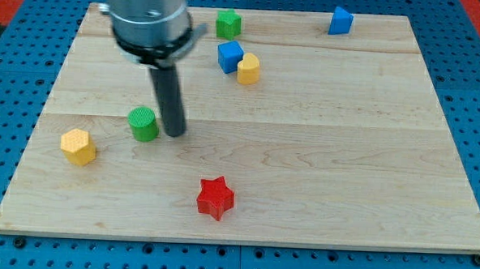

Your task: Separate the yellow heart from the blue cube

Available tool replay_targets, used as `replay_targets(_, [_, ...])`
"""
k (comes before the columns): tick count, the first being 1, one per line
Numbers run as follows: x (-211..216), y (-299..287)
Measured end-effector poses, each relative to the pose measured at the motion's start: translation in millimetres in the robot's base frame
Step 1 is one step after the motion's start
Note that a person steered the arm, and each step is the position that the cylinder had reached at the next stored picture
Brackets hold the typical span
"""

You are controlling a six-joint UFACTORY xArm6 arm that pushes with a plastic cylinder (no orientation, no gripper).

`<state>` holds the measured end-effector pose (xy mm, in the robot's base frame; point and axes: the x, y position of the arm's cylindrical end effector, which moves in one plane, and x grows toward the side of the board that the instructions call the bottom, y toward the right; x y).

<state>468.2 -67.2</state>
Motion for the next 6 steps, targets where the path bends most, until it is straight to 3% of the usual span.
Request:
replay_targets(1, [-54,97])
replay_targets(3, [-96,39])
replay_targets(4, [-139,67])
replay_targets(6, [-170,124])
